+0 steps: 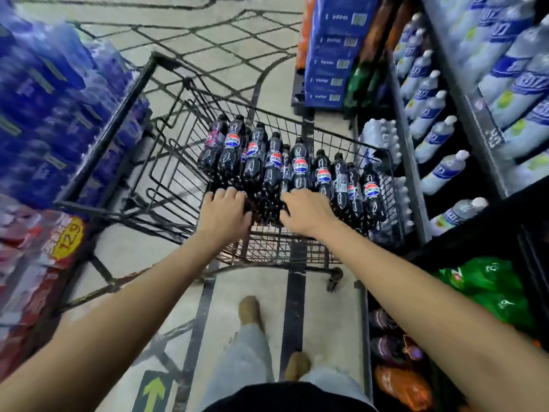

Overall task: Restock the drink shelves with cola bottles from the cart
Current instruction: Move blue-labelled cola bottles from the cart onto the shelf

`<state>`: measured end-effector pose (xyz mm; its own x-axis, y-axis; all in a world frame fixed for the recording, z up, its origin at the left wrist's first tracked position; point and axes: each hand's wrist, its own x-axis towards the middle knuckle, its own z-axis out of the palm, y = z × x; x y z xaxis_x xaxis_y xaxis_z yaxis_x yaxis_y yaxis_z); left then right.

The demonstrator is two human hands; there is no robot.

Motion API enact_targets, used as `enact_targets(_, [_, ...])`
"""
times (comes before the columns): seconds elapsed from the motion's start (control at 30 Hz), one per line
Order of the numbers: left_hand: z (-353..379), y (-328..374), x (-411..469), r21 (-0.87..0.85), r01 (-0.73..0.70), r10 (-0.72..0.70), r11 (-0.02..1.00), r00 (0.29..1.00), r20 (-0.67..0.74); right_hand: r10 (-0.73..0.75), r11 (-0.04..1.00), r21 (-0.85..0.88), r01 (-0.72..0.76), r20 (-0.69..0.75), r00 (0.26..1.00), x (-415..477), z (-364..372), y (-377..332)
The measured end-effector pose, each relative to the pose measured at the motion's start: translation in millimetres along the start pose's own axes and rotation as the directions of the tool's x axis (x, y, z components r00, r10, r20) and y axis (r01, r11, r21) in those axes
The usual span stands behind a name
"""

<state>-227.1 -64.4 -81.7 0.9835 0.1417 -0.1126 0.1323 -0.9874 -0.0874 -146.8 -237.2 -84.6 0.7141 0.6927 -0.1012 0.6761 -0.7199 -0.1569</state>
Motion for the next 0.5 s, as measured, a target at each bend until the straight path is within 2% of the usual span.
enact_targets(0.2, [18,-45,92,0.024,-0.001,0.000,1.000,0.998,0.060,0.021,1.000,0.022,-0.022,0.065,0.998,103,17,11])
enact_targets(0.5, [49,-92,221,0.018,-0.083,0.078,0.996,0.979,0.189,0.199,0.966,0.130,-0.223,0.175,0.964,234,51,19])
